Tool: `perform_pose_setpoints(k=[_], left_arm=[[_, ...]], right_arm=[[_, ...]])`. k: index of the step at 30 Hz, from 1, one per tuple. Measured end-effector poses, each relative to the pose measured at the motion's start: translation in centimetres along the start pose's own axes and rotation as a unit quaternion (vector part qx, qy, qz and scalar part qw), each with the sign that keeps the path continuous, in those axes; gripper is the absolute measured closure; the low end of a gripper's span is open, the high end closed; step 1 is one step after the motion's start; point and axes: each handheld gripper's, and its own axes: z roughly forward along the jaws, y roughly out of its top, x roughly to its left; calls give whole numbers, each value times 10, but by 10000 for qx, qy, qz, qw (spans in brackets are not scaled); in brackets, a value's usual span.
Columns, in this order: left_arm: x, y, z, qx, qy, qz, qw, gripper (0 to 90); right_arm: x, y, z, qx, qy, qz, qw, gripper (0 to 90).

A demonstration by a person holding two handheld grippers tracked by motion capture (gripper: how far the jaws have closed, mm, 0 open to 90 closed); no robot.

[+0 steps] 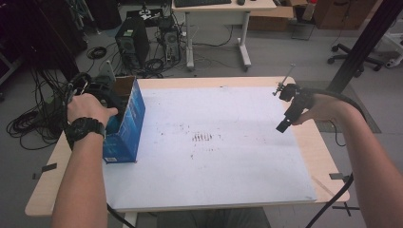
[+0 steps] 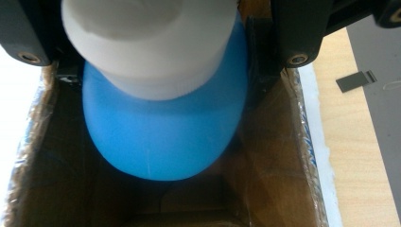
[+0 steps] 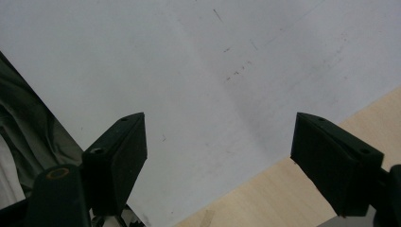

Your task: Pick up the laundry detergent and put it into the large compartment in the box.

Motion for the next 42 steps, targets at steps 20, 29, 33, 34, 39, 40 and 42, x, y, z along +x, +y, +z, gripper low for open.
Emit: perform_pose_setpoints(k=[20, 29, 33, 34, 39, 40, 42], left_arm=[[-1, 0, 12, -13, 53, 9, 10000, 369], [0, 0, 14, -10, 29, 31, 10000, 369], [1, -1, 15, -49, 5, 31, 10000, 368], [1, -1, 15, -53, 2, 25, 10000, 368], [2, -1, 15, -51, -3, 32, 10000, 367], [2, -1, 15, -55, -3, 29, 10000, 367], [2, -1, 15, -49, -8, 31, 10000, 366]], right_arm=[[0, -2, 1, 9, 7, 20, 10000, 192], [0, -2, 3, 6, 20, 20, 10000, 191], [0, -2, 3, 12, 14, 21, 10000, 191], [0, -2, 3, 19, 17, 15, 10000, 191], [1, -1, 4, 18, 19, 19, 10000, 191], [1, -1, 5, 15, 19, 6, 10000, 191], [1, -1, 5, 25, 19, 17, 10000, 191]])
